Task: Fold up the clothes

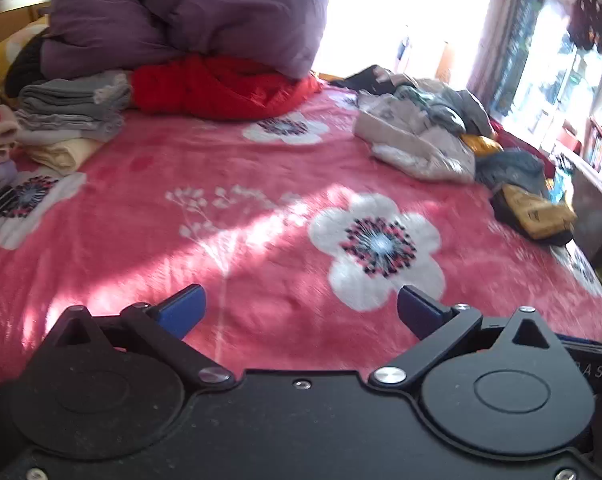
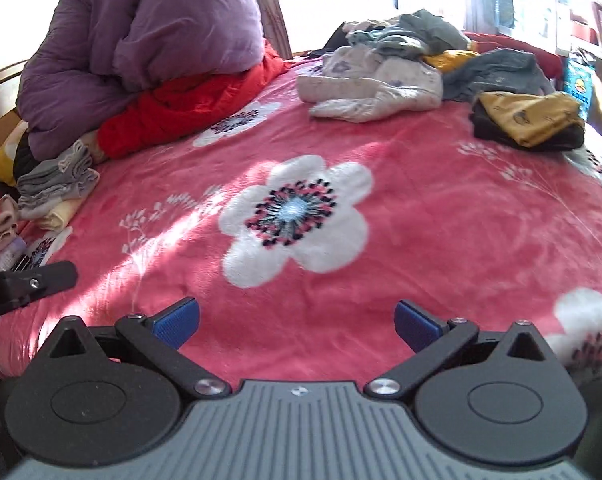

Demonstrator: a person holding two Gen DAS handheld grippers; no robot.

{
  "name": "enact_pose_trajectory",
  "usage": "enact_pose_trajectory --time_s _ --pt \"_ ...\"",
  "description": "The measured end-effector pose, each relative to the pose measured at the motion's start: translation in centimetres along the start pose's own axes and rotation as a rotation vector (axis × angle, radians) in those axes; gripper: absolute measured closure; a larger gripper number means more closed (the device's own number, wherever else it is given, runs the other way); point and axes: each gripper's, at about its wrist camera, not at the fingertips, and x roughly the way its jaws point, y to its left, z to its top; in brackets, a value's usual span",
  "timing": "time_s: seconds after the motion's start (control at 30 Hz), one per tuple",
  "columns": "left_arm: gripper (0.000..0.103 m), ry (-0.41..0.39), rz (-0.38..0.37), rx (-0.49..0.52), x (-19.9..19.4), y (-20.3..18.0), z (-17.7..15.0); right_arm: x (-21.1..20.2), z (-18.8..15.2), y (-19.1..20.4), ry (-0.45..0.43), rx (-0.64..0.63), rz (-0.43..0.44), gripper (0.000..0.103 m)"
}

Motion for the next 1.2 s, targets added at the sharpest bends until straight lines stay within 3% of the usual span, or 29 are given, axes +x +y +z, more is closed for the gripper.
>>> enact_pose_trajectory --time_s 0.13,0.43,0.6,0.8,1.2 --pt "0.000 -0.009 0.041 0.086 -0.4 -2.8 -0.6 -1.0 -0.5 -1.8 -0.022 0.020 -0.029 0.000" --pt "0.000 -0.008 0.065 0.145 2.2 -6.2 -1.9 -0.9 -0.6 -4.1 -0.072 0.019 -0.103 0.000" --pt "0.000 0.049 0.045 0.111 4.9 -6.8 -2.2 0.5 -1.3 -5.0 -0.053 0.005 -0.134 0.000" --pt "0.000 0.090 0.060 0.126 6.9 -6.4 -3.4 1.8 -1.7 -5.8 -0.025 0.043 -0.119 0.000" --pt "0.000 0.047 0.091 0.158 6.6 -4.9 -3.4 3.2 -1.9 -2.5 -0.050 -0.046 -0.060 0.000"
